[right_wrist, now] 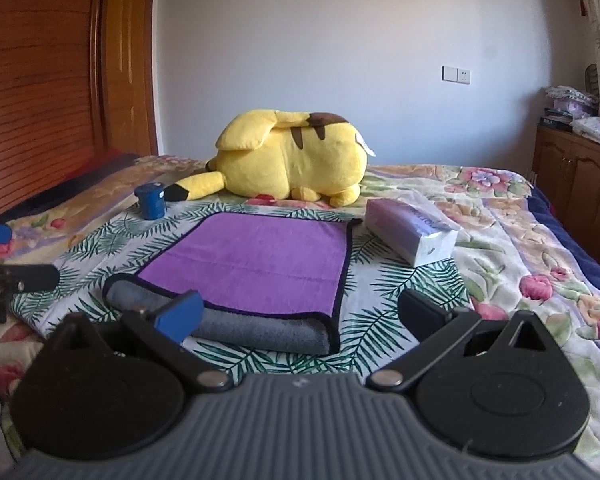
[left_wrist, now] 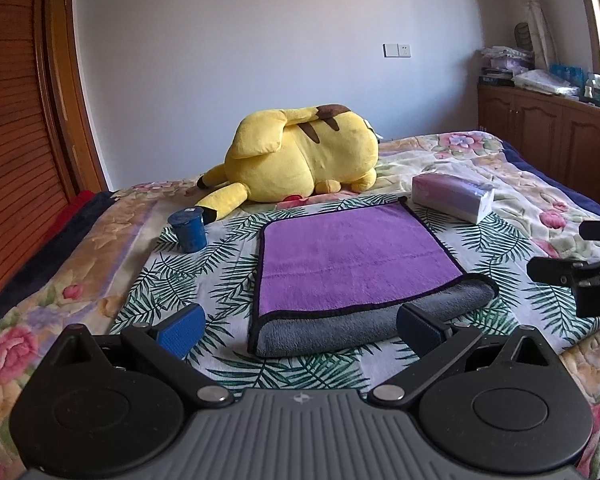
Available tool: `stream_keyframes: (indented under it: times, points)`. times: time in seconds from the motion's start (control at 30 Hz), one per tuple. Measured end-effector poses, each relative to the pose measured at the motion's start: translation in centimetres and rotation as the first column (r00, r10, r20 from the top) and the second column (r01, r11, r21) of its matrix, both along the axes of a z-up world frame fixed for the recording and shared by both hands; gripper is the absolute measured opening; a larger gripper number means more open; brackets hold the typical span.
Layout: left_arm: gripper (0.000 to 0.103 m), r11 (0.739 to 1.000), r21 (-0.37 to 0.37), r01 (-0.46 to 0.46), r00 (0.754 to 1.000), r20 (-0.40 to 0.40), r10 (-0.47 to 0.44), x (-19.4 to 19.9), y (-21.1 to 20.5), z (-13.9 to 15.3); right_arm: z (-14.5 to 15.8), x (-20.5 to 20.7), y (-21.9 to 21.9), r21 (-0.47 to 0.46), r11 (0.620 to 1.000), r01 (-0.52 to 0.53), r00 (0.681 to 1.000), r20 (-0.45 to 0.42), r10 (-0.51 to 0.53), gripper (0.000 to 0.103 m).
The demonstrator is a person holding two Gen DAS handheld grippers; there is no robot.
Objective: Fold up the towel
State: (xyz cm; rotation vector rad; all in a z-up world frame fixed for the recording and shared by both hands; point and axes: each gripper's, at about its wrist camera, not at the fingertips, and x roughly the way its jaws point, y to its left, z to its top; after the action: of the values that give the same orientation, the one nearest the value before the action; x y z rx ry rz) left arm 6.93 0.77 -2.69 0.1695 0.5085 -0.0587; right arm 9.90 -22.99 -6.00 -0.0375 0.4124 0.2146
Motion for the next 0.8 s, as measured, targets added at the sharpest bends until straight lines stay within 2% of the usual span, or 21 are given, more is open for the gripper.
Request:
stream_keyframes:
  times: [0.37, 0.8]
  points:
    - [0.102, 1.000, -0.018, 0.007, 0.999, -0.049, -0.008, 3.4, 1.1, -0.5, -0.8, 2.7, 0.5, -0.001, 1.000, -0.028, 0.999, -0.043, 0.028, 0.103]
    - [0.092, 0.999, -0.043, -0.004, 0.990, -0.138, -0.002, 8.6, 3.5, -2.8, -2.5, 6.6, 0.6, 0.006, 0.999, -0.048, 0.992, -0.114, 0.049, 0.100]
